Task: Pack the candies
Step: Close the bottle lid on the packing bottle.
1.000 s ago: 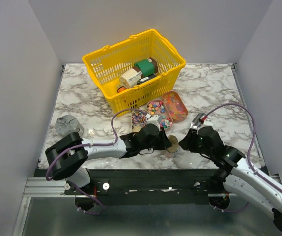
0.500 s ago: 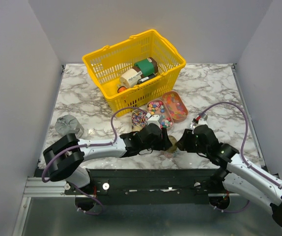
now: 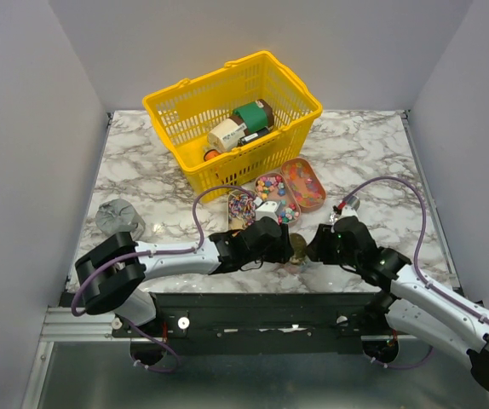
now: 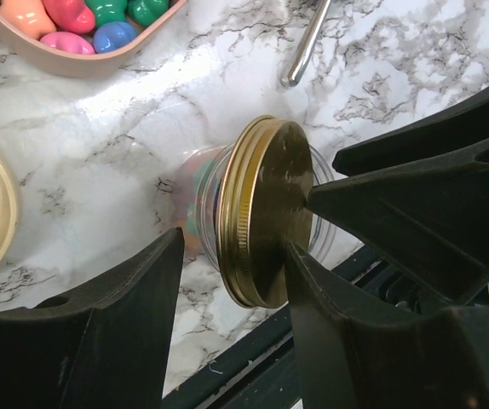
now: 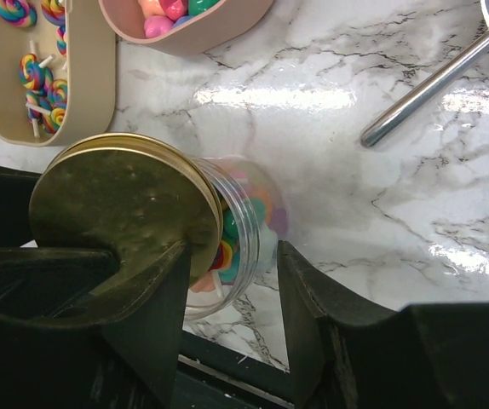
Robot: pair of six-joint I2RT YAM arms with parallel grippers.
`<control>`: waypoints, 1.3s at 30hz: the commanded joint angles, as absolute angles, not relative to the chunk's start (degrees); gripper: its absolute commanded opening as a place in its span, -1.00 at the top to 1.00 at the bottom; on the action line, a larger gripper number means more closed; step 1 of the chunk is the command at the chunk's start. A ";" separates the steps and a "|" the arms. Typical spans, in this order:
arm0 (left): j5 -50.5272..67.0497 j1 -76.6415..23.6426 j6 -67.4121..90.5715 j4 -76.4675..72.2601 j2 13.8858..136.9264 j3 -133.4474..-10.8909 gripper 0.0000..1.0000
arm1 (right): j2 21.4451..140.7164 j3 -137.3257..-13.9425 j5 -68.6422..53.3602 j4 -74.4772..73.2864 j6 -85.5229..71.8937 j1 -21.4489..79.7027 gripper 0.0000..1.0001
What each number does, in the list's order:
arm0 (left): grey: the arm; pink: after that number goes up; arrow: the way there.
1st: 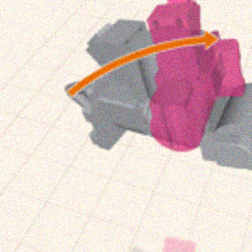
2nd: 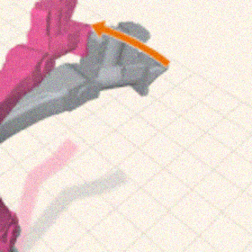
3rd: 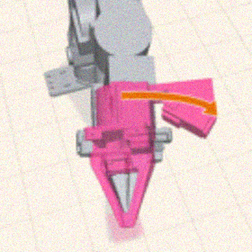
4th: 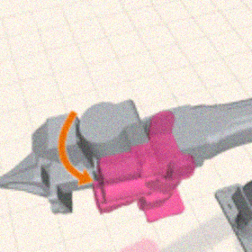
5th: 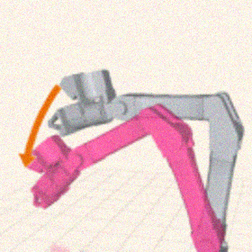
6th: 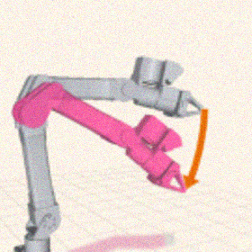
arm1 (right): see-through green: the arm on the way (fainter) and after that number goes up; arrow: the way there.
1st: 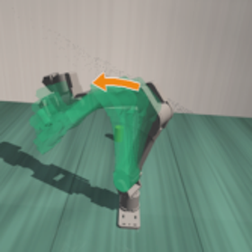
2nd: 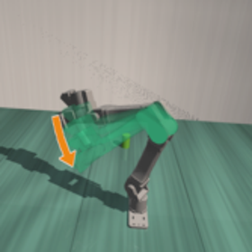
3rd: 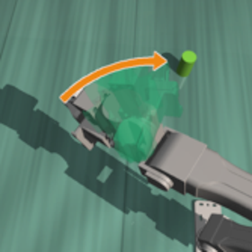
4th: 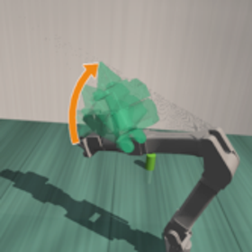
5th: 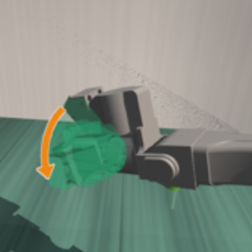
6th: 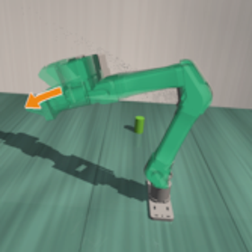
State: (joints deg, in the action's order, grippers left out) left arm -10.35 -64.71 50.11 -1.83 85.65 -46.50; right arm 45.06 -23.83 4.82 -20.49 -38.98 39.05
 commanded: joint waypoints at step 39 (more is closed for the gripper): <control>-14.59 -66.09 45.88 -1.58 89.74 -50.98 0.16 | 38.85 -22.24 5.45 -22.24 -38.32 39.02 0.02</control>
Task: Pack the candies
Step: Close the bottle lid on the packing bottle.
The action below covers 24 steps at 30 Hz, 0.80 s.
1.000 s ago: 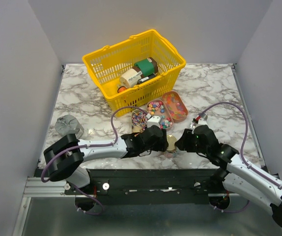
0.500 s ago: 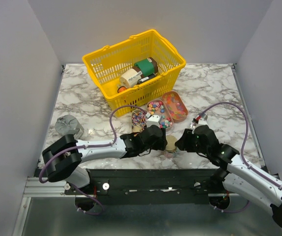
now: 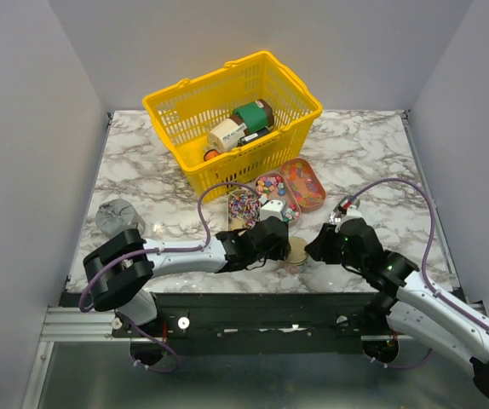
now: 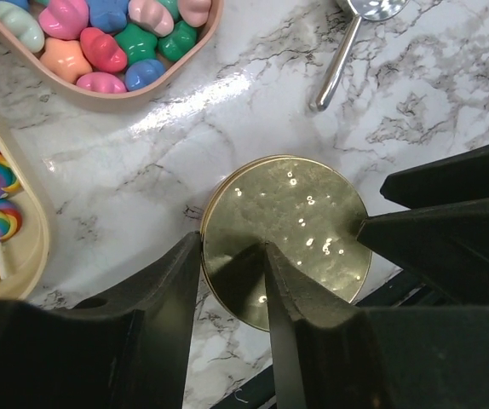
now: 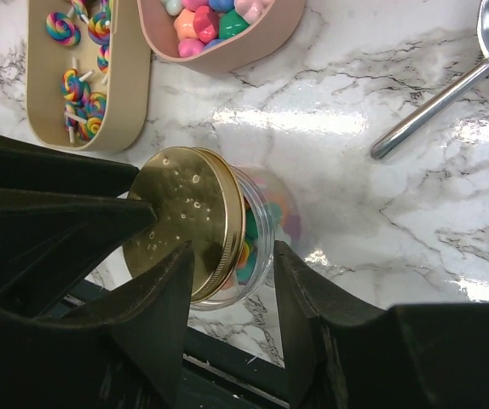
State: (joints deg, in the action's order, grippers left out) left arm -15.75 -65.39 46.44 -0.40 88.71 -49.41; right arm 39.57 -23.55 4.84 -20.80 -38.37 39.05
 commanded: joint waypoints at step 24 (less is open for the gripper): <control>-15.56 -67.94 45.53 -0.53 90.70 -53.09 0.16 | 38.41 -20.65 7.03 -24.87 -41.31 39.11 0.33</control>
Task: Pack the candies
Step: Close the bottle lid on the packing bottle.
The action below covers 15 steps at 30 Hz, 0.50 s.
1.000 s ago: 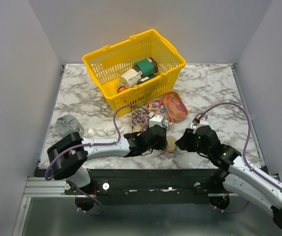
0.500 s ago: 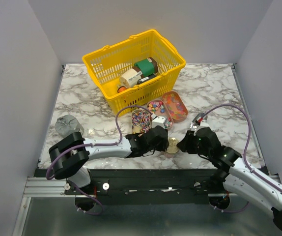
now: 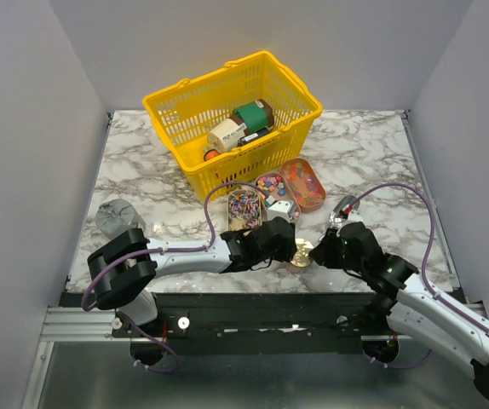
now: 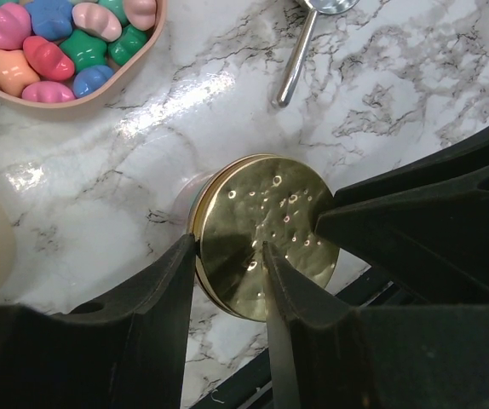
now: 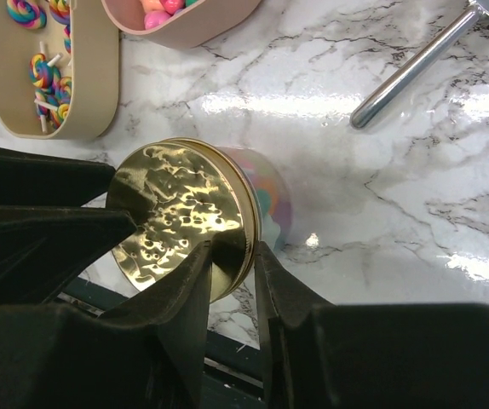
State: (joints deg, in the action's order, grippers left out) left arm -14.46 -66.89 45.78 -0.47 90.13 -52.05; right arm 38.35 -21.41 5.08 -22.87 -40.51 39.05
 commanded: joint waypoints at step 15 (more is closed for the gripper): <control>-18.10 -70.49 47.63 -2.37 92.46 -48.96 0.49 | 39.11 -21.36 6.42 -24.96 -41.49 39.11 0.34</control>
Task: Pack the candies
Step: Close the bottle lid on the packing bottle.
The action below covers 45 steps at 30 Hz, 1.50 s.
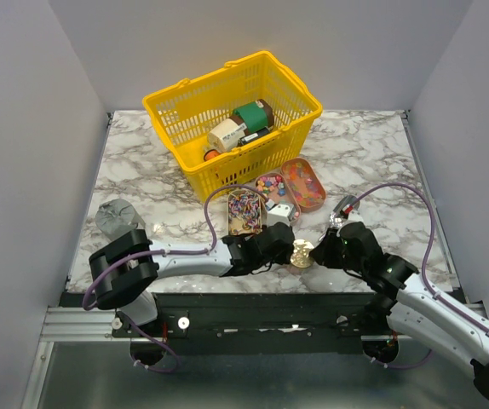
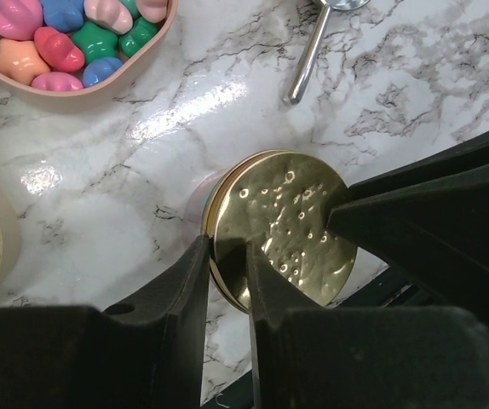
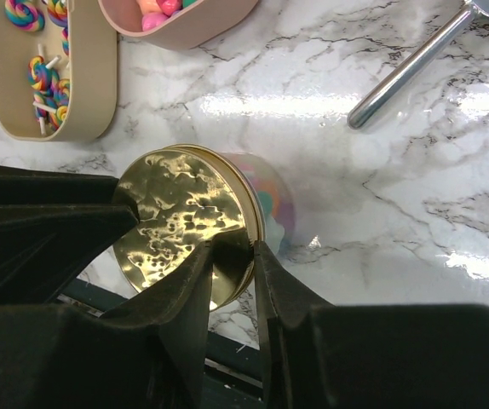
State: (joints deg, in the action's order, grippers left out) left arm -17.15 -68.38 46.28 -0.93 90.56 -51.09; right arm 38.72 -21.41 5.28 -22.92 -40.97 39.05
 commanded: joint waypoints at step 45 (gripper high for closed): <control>-22.07 -70.84 40.42 -12.91 85.78 -43.95 -0.23 | 38.67 -24.79 3.43 -25.66 -37.97 39.11 0.00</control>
State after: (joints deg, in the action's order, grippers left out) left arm -26.55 -70.52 40.07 -11.22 86.56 -47.29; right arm 38.65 -24.45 5.45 -24.14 -38.76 38.68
